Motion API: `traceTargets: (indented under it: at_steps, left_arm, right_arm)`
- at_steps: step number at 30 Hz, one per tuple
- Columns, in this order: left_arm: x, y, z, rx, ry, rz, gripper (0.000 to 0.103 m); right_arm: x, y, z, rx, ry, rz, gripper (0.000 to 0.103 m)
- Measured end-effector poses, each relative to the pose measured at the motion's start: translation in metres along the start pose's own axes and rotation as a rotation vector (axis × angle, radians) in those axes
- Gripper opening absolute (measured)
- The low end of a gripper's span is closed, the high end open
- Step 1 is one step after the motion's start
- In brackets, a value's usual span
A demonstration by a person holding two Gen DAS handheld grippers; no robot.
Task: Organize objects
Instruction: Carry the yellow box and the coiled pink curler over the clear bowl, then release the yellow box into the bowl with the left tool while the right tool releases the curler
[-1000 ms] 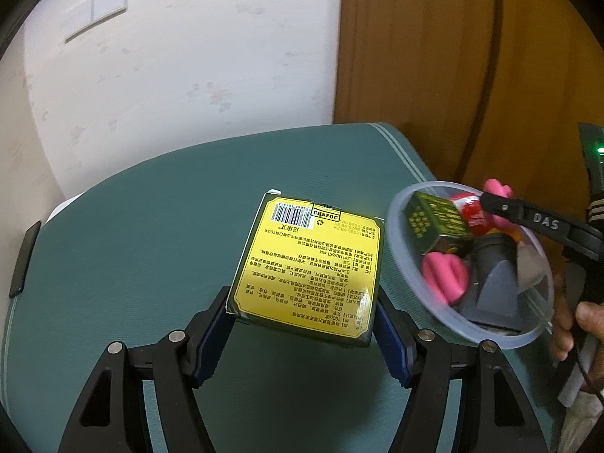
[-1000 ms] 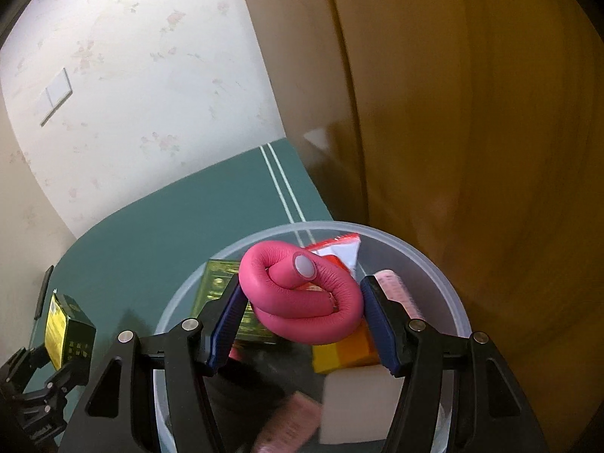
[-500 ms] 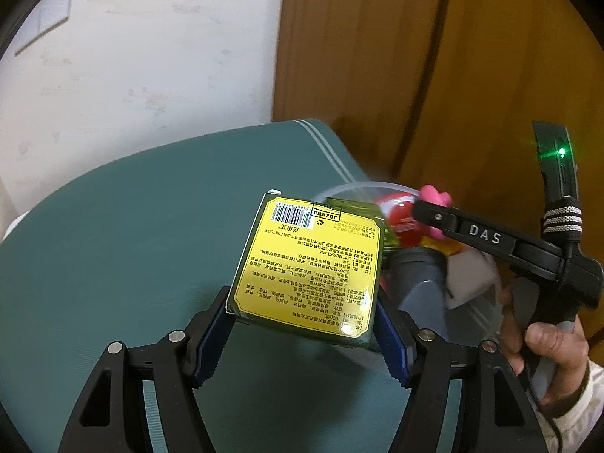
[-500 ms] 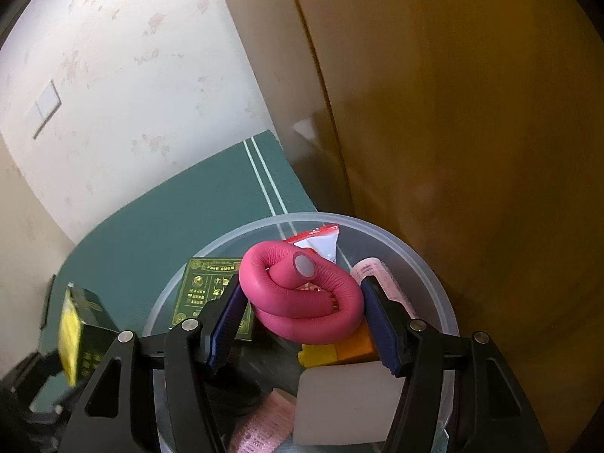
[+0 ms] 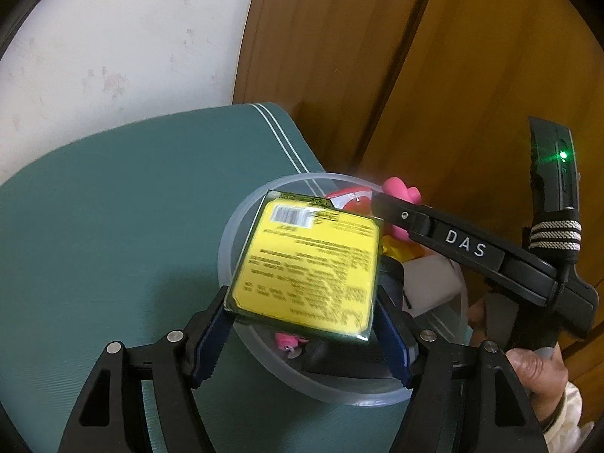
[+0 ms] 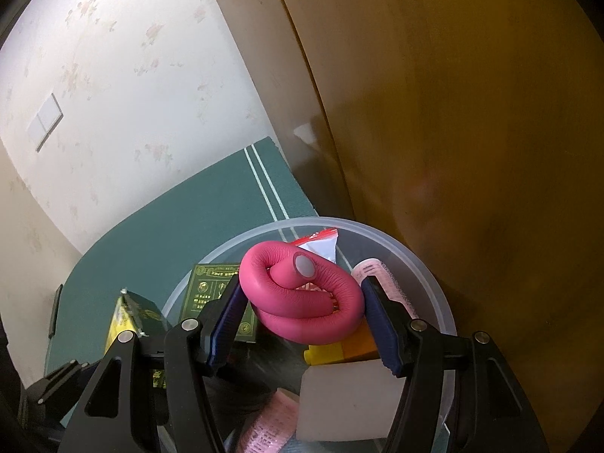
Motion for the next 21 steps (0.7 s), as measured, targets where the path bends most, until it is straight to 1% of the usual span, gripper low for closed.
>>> traceTargets:
  at_steps: [2,4,11,13,17,19,21]
  left_arm:
    - [0.003,0.000,0.000,-0.001,0.014,-0.007,0.082]
    - [0.004,0.002,0.001,-0.009,0.024,-0.010,0.085]
    - [0.011,0.016,0.005,-0.051,0.058,-0.020,0.090]
    - [0.014,0.023,0.004,-0.064,0.063,-0.016,0.090]
    - [0.022,0.035,0.007,-0.101,0.074,0.015,0.090]
    - [0.030,0.039,0.009,-0.122,0.074,0.053,0.090]
    - [0.035,0.043,0.009,-0.131,0.078,0.074,0.090]
  right_arm:
    - [0.001,0.002,0.000,-0.004,0.001,0.000,0.064]
    - [0.000,0.002,-0.001,-0.006,0.002,0.001,0.064]
    - [0.003,0.004,0.001,-0.022,0.014,0.007,0.064]
    - [0.004,0.006,0.001,-0.026,0.016,0.008,0.064]
    - [0.008,0.008,0.004,-0.039,0.027,0.016,0.064]
    - [0.010,0.007,0.004,-0.038,0.031,0.019,0.064]
    - [0.011,0.005,0.004,-0.034,0.033,0.022,0.064]
Point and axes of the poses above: each gripper's, at about its wrist camera, not at the fingertips, and y roughly against the way its jaws point, x to its left, z to its top, the point moved 9 cm from there along -y, roughly the way its jaws point, and after that the axes turned 1 degree about -z, right-handed, at the moved point
